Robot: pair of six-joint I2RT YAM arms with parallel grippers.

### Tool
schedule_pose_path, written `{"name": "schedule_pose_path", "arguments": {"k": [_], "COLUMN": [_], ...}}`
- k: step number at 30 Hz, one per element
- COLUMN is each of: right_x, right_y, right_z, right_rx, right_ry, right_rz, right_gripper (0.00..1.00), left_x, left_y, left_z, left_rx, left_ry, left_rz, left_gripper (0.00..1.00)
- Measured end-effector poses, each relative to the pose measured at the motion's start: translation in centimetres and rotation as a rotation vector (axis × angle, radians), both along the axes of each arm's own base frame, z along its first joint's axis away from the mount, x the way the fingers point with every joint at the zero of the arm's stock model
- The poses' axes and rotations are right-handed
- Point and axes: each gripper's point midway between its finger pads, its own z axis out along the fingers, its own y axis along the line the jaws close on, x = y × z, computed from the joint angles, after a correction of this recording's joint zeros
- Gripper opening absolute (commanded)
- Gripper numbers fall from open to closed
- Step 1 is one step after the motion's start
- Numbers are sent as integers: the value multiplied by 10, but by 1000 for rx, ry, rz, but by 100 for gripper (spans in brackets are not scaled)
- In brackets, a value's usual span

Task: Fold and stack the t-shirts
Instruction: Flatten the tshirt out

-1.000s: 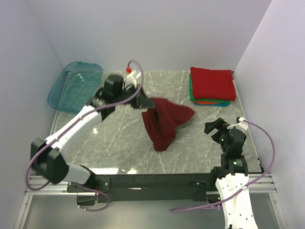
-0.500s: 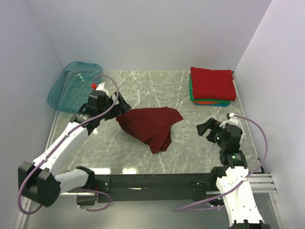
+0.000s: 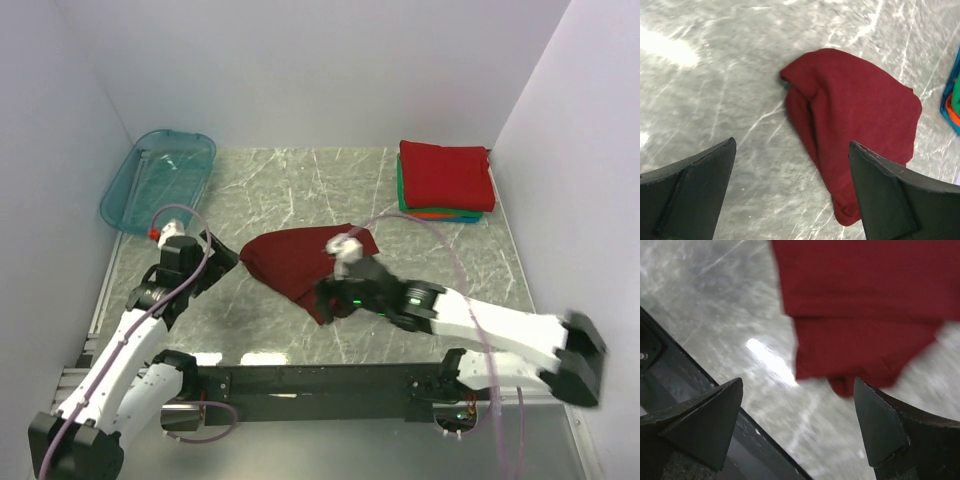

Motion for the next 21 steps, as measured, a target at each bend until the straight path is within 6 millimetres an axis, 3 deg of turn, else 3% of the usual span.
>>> {"name": "schedule_pose_path", "arguments": {"k": [3, 7, 11, 15, 21], "right_x": [0, 11, 22, 33, 45], "right_y": [41, 73, 85, 95, 111], "right_z": [-12, -41, -67, -78, -91], "right_rx": [-102, -227, -313, -359, -394], "right_ry": [-7, 4, 9, 1, -3], "right_rz": [85, 130, 129, 120, 103], "right_gripper": [95, 95, 90, 83, 82], "left_x": [-9, -20, -28, -30, -31], "left_y": [7, 11, 13, 13, 12], "left_z": [-3, -7, -8, -7, -13], "left_rx": [-14, -35, -61, -77, -84], "left_ry": [-3, -7, -23, -34, -15], "left_rz": [37, 68, 85, 93, 99], "left_gripper": [99, 99, 100, 99, 99]}}
